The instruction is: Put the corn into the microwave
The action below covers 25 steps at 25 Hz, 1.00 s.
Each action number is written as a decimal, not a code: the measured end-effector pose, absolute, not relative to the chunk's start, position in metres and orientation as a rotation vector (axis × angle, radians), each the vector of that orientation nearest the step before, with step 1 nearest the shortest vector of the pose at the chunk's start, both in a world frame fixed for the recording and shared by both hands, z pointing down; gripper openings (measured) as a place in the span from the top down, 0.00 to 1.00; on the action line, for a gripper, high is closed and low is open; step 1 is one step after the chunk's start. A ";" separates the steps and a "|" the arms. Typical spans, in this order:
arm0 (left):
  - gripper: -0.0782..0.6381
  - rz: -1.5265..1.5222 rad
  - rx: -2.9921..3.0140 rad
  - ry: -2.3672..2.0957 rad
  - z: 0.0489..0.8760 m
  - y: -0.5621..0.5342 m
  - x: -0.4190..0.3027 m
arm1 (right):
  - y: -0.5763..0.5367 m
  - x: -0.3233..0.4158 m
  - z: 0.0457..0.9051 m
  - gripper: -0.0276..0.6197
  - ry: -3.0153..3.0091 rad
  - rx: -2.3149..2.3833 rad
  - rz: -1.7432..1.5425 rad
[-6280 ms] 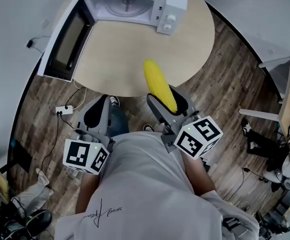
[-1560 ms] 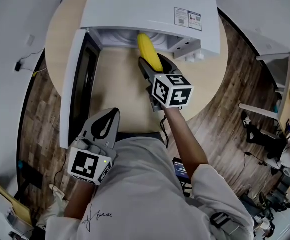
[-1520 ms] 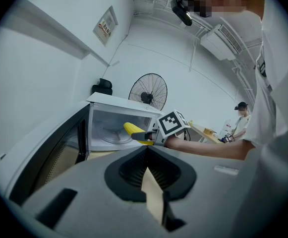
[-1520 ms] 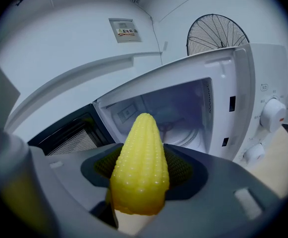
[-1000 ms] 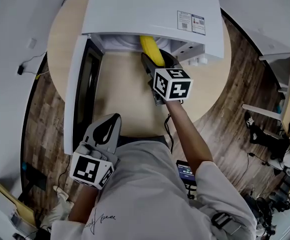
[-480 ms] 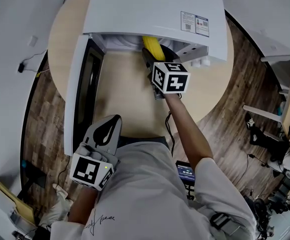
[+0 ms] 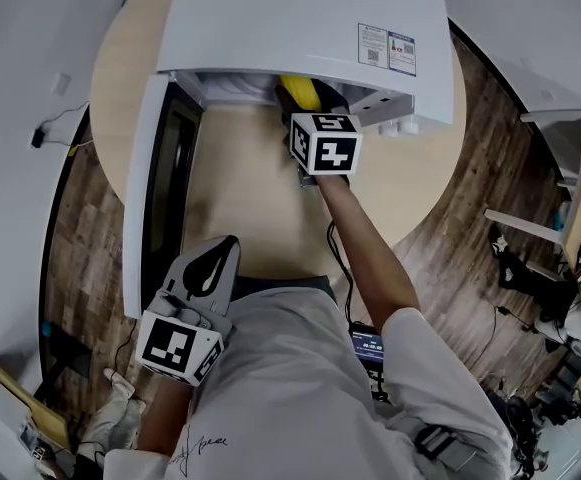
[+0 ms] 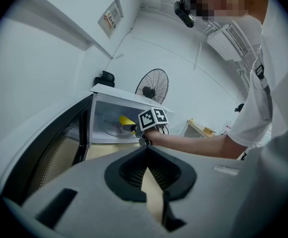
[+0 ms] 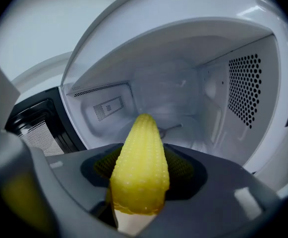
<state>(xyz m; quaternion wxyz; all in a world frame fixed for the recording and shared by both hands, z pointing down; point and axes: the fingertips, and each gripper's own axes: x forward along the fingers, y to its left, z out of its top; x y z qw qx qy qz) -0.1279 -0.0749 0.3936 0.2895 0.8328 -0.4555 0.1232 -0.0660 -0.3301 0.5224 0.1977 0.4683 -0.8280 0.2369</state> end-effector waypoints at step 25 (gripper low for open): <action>0.90 0.347 2.173 -1.297 0.399 -0.083 -0.137 | -0.371 -0.076 0.537 0.55 -2.279 1.309 0.449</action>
